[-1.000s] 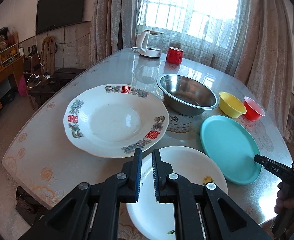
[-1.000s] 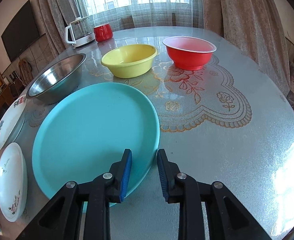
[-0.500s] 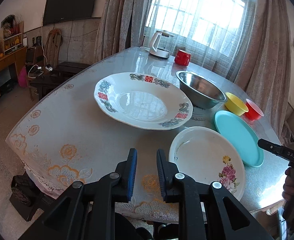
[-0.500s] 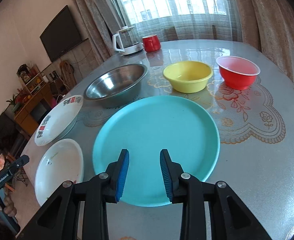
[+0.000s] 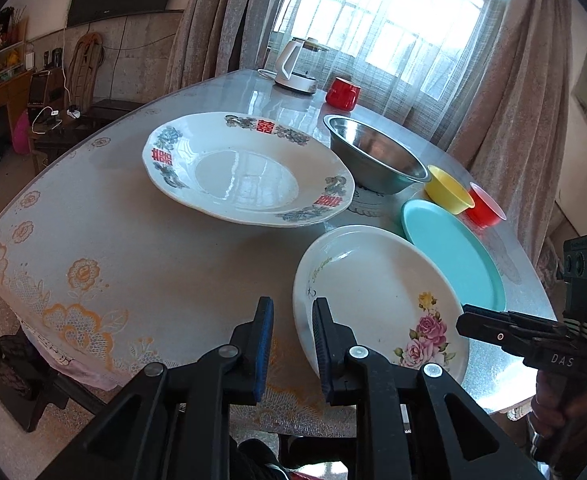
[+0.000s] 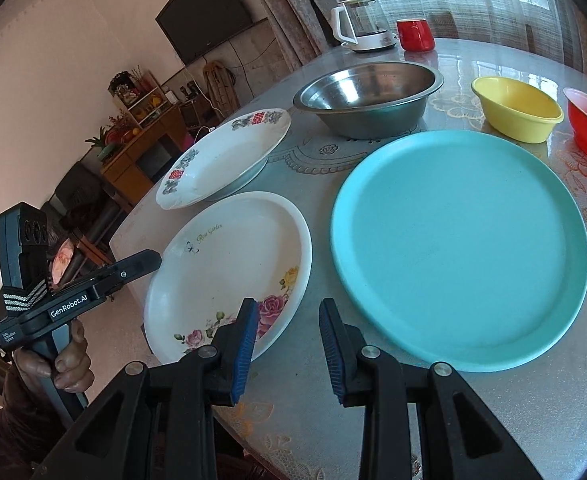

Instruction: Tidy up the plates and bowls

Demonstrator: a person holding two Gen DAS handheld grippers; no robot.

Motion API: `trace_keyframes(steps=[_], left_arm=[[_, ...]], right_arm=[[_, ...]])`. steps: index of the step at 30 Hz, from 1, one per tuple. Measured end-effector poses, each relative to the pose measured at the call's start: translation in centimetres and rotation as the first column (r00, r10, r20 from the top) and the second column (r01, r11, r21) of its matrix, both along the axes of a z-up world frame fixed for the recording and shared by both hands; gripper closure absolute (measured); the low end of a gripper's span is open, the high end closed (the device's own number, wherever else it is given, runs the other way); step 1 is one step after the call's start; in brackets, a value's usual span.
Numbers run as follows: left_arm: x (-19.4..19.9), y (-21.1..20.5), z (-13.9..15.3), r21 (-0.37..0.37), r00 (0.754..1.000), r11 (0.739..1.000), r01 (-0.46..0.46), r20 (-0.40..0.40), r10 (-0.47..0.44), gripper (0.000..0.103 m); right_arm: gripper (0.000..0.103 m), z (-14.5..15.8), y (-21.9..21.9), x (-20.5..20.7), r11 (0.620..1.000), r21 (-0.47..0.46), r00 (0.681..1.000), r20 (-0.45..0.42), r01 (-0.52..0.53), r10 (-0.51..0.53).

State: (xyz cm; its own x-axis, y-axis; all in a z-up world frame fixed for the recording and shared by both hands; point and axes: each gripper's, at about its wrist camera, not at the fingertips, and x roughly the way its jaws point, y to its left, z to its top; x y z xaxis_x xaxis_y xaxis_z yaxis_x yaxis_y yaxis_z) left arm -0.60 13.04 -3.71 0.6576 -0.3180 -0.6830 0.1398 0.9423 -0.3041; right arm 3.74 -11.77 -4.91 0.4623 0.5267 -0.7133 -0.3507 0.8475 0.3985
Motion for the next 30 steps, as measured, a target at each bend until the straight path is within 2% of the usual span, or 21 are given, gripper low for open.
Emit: trace_keyframes(steps=[6, 13, 17, 22, 30], left_arm=[[0.4, -1.0, -0.6, -0.004, 0.999, 0.999, 0.05, -0.004, -0.05, 0.083], [1.2, -1.7, -1.7, 0.014, 0.998, 0.998, 0.055, -0.024, -0.055, 0.086], [0.7, -1.6, -0.8, 0.0, 0.998, 0.998, 0.066, 0.004, -0.066, 0.087], [0.9, -2.5, 0.3, 0.01, 0.997, 0.997, 0.074, 0.02, -0.074, 0.087], [2.9, -7.0, 2.1, 0.036, 0.988, 0.989, 0.146, 0.04, -0.147, 0.087]], right_arm=[[0.081, -0.9, 1.0, 0.4, 1.0, -0.013, 1.0, -0.013, -0.018, 0.018], [0.081, -1.2, 1.1, 0.8, 1.0, -0.01, 1.0, -0.01, -0.012, 0.012], [0.082, -1.1, 1.2, 0.7, 0.999, -0.029, 1.0, -0.008, -0.013, 0.013], [0.083, -0.3, 0.2, 0.6, 1.0, 0.016, 1.0, -0.002, 0.015, -0.015], [0.083, 1.7, -3.7, 0.3, 0.991, 0.05, 0.991, 0.039, 0.127, -0.129]])
